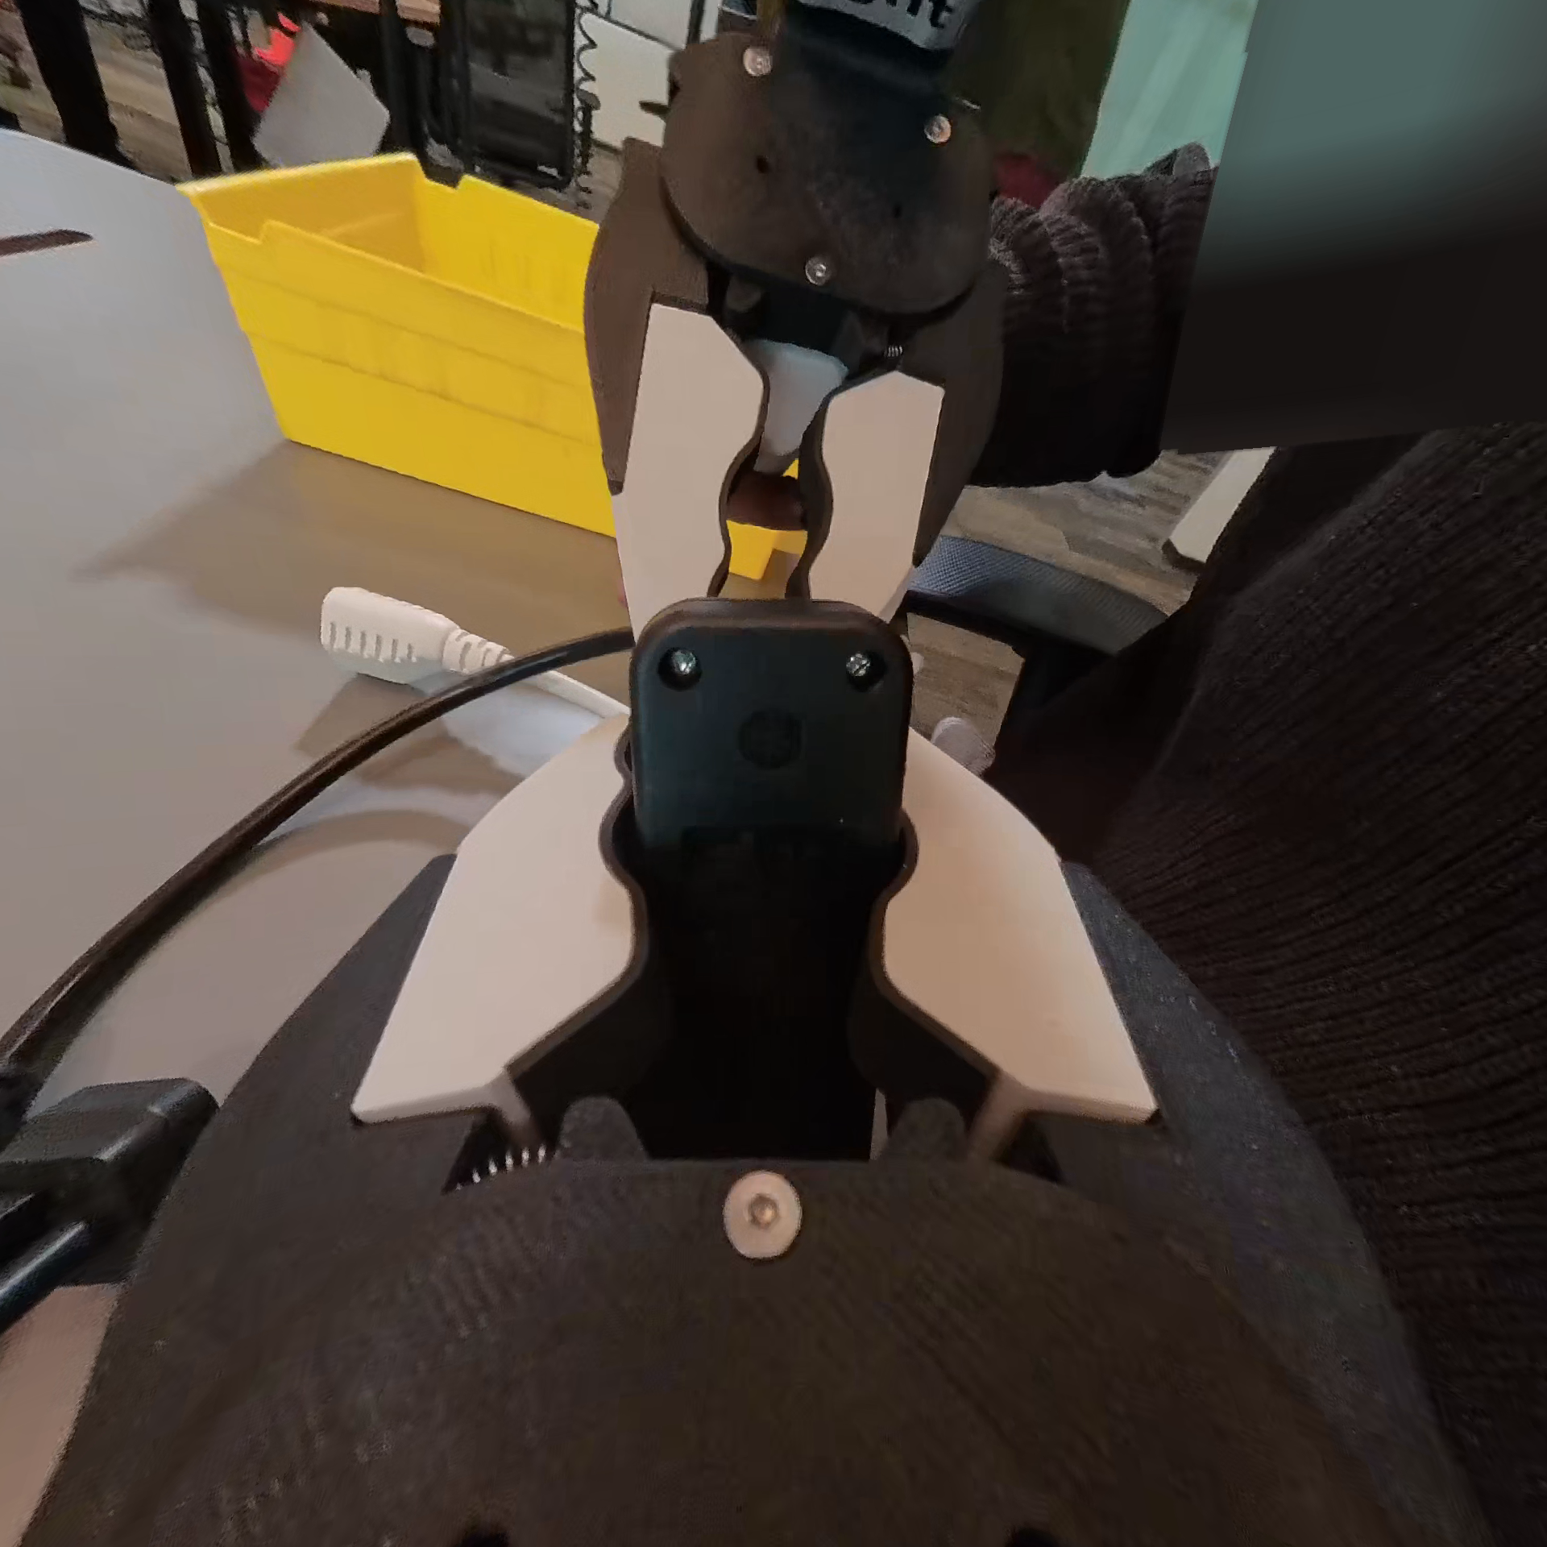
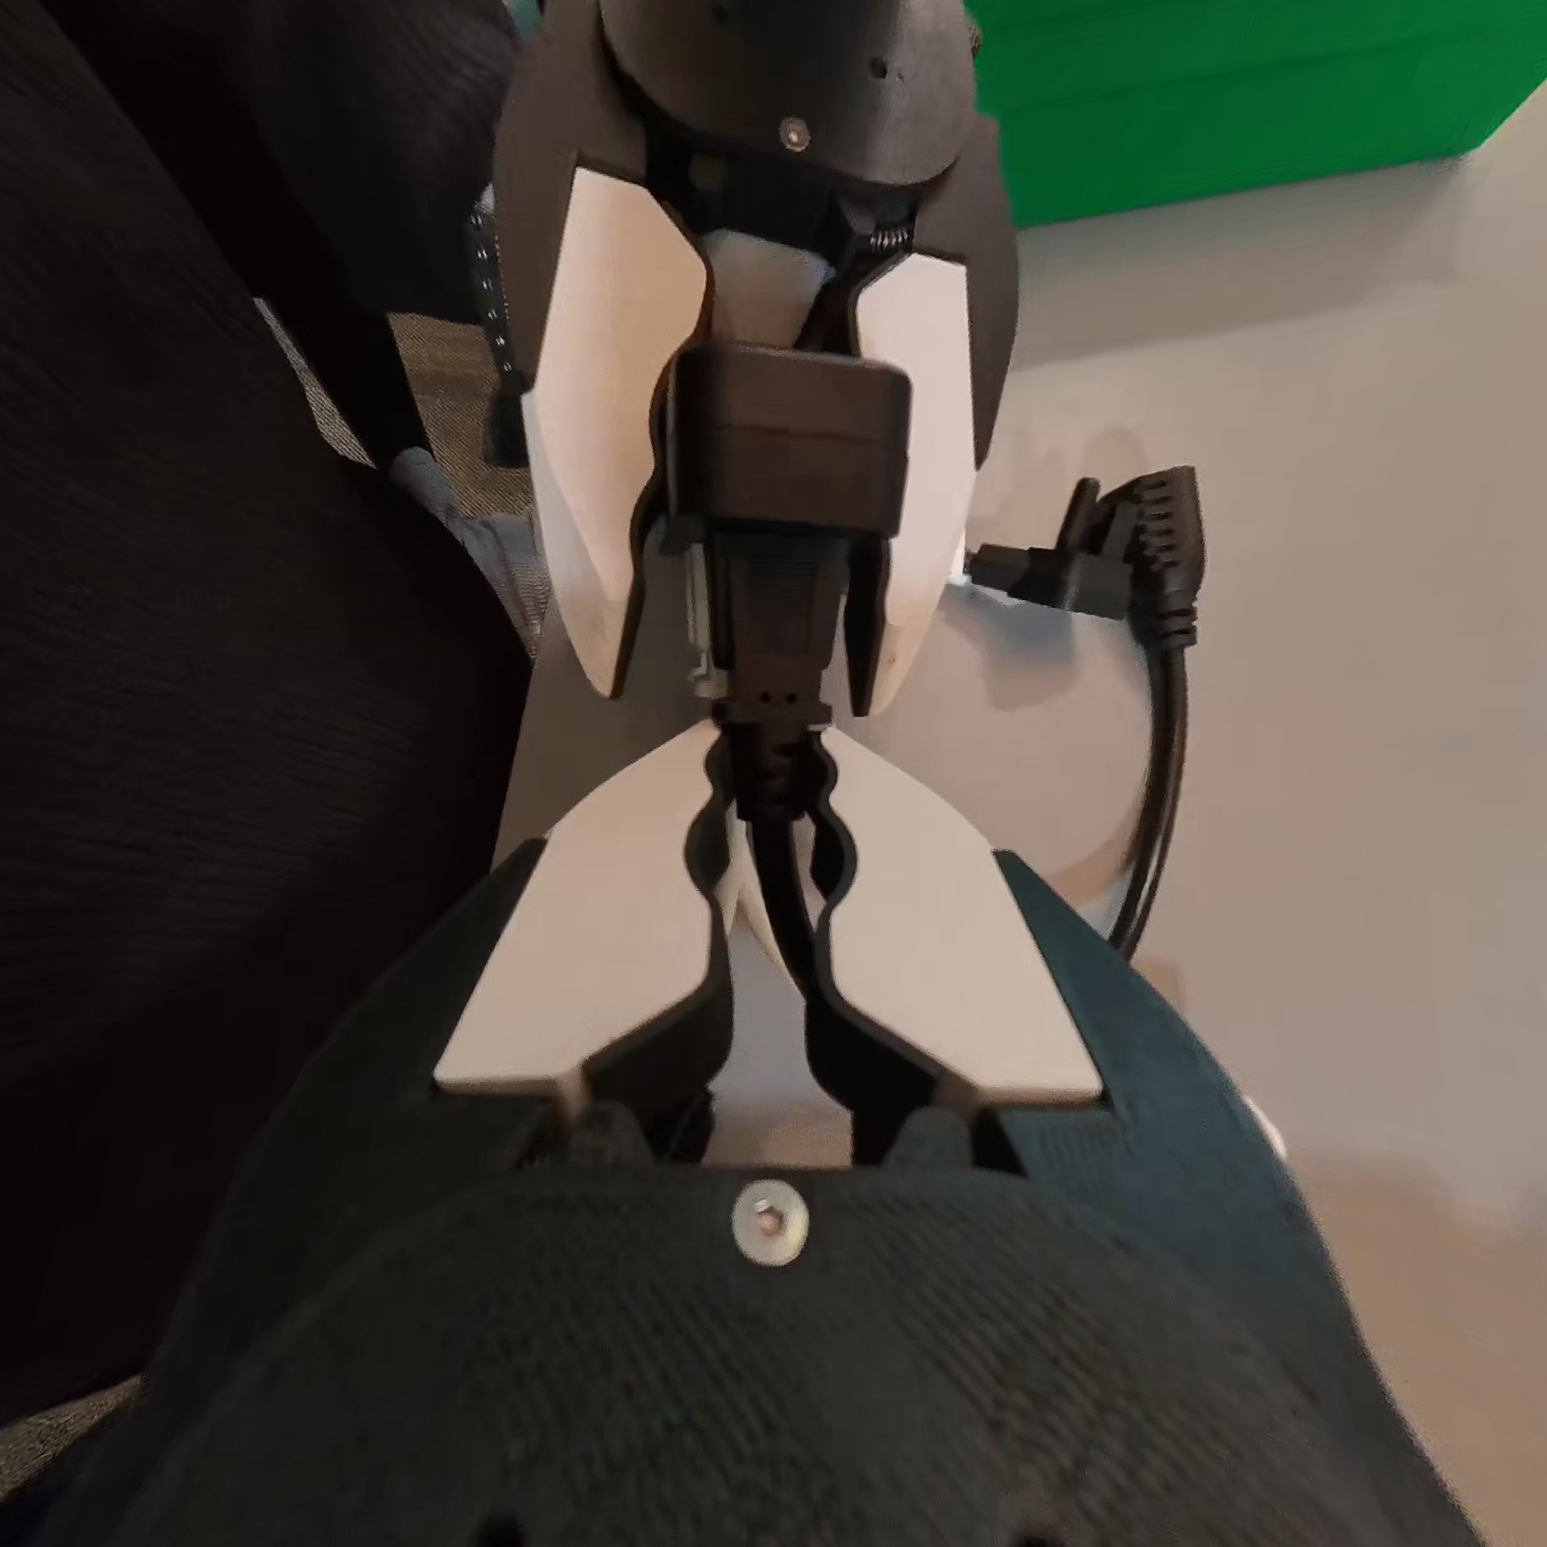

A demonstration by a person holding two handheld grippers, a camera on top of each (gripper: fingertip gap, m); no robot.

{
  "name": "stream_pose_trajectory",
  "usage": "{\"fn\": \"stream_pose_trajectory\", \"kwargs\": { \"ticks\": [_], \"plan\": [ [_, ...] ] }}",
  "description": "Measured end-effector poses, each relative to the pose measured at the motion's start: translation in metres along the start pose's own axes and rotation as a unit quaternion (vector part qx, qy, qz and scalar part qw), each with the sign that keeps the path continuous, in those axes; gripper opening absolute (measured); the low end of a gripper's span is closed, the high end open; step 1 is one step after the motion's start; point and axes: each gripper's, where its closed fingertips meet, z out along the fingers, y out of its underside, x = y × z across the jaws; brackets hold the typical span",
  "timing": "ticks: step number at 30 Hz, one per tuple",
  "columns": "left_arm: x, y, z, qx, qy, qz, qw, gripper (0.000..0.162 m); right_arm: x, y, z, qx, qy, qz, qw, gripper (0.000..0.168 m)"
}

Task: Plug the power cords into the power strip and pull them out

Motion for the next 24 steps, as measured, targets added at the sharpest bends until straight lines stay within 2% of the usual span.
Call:
{"fn": "stream_pose_trajectory", "kwargs": {
  "ticks": [3,7,9,14,18,22,24],
  "plan": [
    [-0.001,-0.011,-0.005,0.045,0.002,-0.001,0.999,0.052,-0.003,-0.010,-0.007,0.000,0.021,0.016,1.000,0.016],
    [0.005,-0.013,-0.004,0.058,0.051,-0.041,0.996,0.052,-0.006,-0.012,-0.011,0.029,-0.020,0.052,0.998,0.017],
    [0.004,-0.014,-0.002,0.061,0.043,-0.059,0.995,0.052,-0.002,-0.009,-0.011,0.040,-0.028,0.068,0.997,0.017],
    [0.004,-0.016,-0.002,0.071,0.042,-0.053,0.995,0.053,-0.010,-0.009,-0.013,0.010,0.021,0.058,0.998,0.017],
    [0.010,-0.019,-0.002,0.086,0.084,-0.087,0.989,0.052,-0.011,-0.011,-0.019,0.040,-0.007,0.083,0.996,0.017],
    [0.003,-0.016,0.003,0.077,0.046,-0.086,0.992,0.052,-0.005,-0.003,-0.016,0.034,0.015,0.104,0.994,0.017],
    [0.004,-0.019,0.001,0.090,0.055,-0.092,0.990,0.052,-0.012,-0.008,-0.018,0.039,0.024,0.102,0.994,0.017]
  ]
}}
